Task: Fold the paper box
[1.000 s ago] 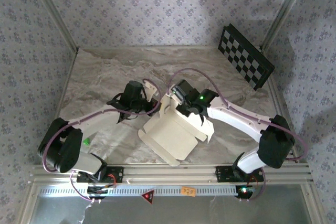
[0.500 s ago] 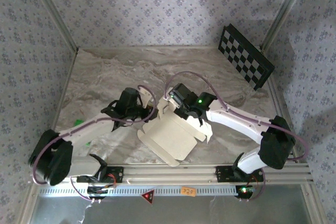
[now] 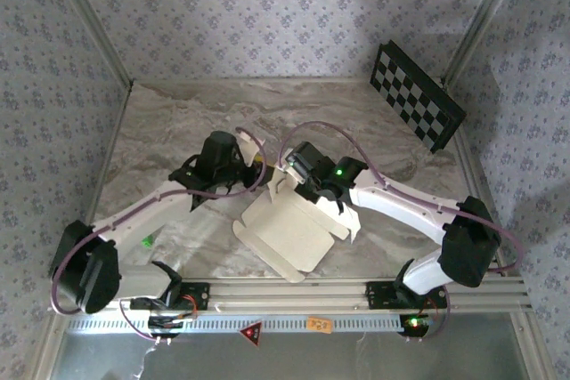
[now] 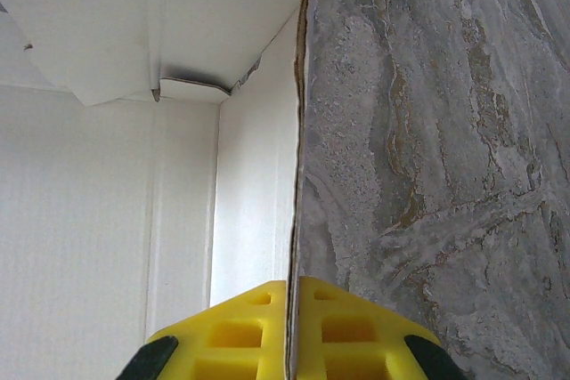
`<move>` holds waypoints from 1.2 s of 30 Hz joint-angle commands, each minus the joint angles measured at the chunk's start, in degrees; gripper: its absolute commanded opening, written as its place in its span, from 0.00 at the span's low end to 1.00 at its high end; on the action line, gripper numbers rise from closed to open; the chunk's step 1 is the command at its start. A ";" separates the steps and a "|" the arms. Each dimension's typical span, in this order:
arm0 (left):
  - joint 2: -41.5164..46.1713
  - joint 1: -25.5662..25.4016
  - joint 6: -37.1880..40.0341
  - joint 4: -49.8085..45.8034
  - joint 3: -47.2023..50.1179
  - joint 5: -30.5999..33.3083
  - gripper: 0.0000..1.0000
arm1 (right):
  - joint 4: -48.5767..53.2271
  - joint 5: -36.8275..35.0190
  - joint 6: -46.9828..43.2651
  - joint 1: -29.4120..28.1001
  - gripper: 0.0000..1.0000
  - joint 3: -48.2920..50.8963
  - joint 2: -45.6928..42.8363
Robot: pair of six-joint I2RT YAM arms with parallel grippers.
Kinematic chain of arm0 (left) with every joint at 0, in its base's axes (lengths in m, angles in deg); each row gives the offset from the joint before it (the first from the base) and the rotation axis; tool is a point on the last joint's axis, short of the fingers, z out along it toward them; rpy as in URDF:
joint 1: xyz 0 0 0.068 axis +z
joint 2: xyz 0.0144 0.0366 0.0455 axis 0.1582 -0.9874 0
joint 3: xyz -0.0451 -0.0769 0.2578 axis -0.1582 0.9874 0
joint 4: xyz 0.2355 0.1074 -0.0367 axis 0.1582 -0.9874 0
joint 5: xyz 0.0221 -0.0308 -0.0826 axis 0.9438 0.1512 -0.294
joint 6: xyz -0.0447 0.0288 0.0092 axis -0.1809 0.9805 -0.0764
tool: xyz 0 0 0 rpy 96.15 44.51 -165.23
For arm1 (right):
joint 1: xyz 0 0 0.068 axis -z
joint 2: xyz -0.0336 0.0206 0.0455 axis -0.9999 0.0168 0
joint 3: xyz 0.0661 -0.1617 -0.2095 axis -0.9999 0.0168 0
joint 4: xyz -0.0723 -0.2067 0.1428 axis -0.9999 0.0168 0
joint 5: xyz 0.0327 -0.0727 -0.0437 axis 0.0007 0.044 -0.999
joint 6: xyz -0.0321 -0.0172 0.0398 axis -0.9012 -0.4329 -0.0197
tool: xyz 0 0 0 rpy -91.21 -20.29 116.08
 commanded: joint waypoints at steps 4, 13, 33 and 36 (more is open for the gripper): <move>-3.73 -0.16 1.97 -2.67 -5.16 -2.49 0.19 | 5.70 3.42 -1.04 -0.81 0.00 1.97 1.40; -4.93 -0.19 2.63 -3.55 -4.76 -3.63 0.05 | 5.85 3.52 -1.10 -0.63 0.00 1.93 0.85; -4.50 -0.33 0.83 -1.83 0.78 -2.67 0.00 | 7.25 7.27 -0.35 -0.33 0.46 -1.69 -6.27; -4.44 -0.43 0.61 -1.53 1.38 -2.52 0.00 | 7.23 9.06 0.11 -0.24 0.50 -3.81 -7.96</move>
